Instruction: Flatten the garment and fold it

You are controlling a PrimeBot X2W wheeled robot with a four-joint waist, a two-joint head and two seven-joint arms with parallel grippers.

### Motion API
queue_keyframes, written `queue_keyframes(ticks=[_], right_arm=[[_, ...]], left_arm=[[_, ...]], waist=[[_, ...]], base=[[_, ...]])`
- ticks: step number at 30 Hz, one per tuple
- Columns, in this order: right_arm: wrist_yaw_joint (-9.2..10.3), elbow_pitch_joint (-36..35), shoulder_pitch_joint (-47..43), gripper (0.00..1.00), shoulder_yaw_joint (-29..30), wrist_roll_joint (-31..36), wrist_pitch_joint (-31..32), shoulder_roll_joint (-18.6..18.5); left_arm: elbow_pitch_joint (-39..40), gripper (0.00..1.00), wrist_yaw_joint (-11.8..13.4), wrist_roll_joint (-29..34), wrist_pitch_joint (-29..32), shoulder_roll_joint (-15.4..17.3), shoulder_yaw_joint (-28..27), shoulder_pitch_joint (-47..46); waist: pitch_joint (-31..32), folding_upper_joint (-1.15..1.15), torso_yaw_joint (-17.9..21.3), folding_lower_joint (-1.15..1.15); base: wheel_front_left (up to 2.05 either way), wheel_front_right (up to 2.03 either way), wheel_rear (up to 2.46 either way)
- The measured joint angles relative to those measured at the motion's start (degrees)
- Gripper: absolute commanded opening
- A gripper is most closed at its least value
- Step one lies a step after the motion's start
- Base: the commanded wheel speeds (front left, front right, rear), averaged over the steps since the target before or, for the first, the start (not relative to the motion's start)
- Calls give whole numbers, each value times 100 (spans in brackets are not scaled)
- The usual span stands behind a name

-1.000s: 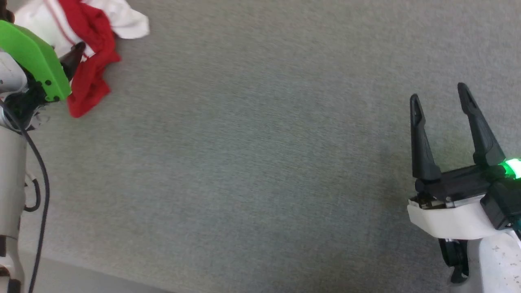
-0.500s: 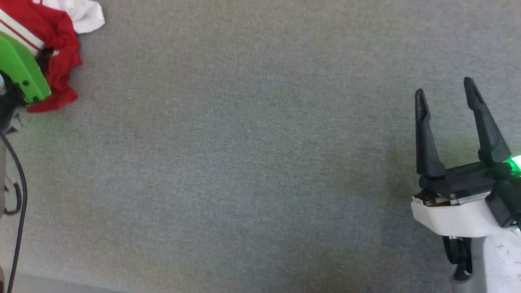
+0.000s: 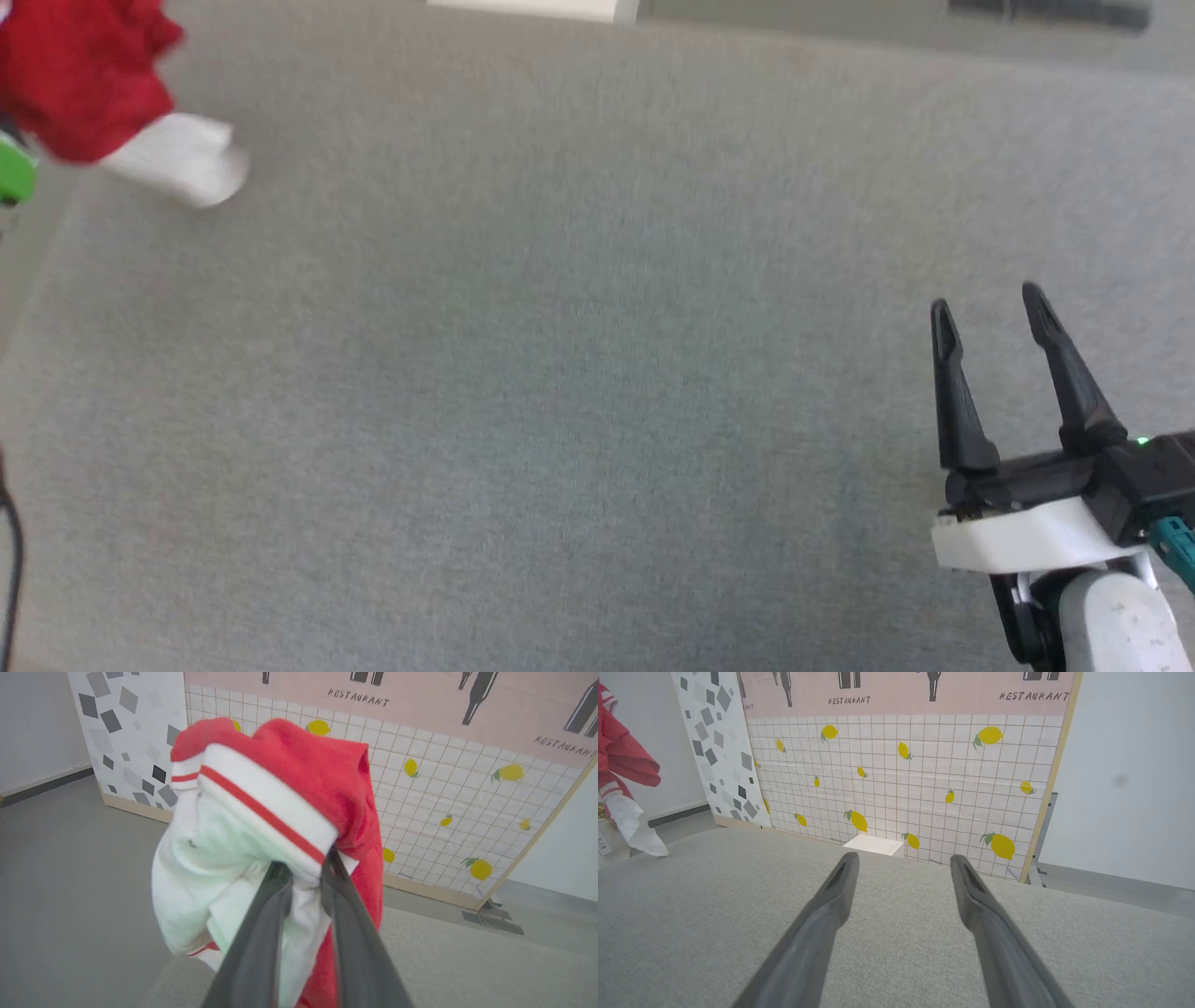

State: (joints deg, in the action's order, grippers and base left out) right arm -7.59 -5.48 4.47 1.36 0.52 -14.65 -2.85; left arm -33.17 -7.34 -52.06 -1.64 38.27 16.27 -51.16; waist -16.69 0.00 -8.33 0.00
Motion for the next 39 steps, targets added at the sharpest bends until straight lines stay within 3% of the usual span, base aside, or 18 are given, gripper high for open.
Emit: queue_keyframes(ticks=[4, 8, 16, 21, 26, 35, 36, 37, 39], right_arm=[[0, 101, -134, 100, 46, -23, -1, -2], [0, 182, -245, 100, 78, -103, -1, -2], [0, 189, -341, 100, 29, -151, -1, -2], [0, 204, -340, 100, -107, -142, -1, -4], [0, 136, -333, 100, -83, -109, -1, -4], [0, 8, -176, 100, 38, -156, -1, -4], [0, 9, -175, 100, 49, -160, -1, -5], [0, 12, -175, 100, 52, -162, -1, -7], [0, 29, -173, 100, 42, -163, -1, -4]], left_arm=[[519, 0, 0, -81, -174, -185, 116, 4], [1150, 0, 22, -179, -188, -571, 289, 101], [2709, 0, 598, -573, 52, -1649, 693, 493], [3094, 0, 849, -544, 15, -2043, 994, 745], [2765, 0, 937, -152, -46, -2134, 1615, 1388], [573, 0, 750, 637, -360, -2208, 2527, 1891], [366, 16, 732, 734, -449, -2229, 2576, 1887], [171, 100, 705, 781, -549, -2274, 2610, 1881], [-129, 100, 660, 813, -724, -2392, 2648, 1870]], waist=[[437, 0, 27, 0], [820, 0, 88, 0], [1322, 0, 498, 0], [1345, 0, 871, 0], [1168, 0, 1259, 0], [509, 0, 1690, 0], [447, 0, 1728, 0], [392, 0, 1760, 0], [328, 0, 1798, 0]], base=[[0, 0, 0], [0, 0, 0], [0, 0, 0], [0, 0, 0], [0, 0, 0], [0, 0, 0], [0, 0, 0], [0, 0, 0], [0, 0, 0]])
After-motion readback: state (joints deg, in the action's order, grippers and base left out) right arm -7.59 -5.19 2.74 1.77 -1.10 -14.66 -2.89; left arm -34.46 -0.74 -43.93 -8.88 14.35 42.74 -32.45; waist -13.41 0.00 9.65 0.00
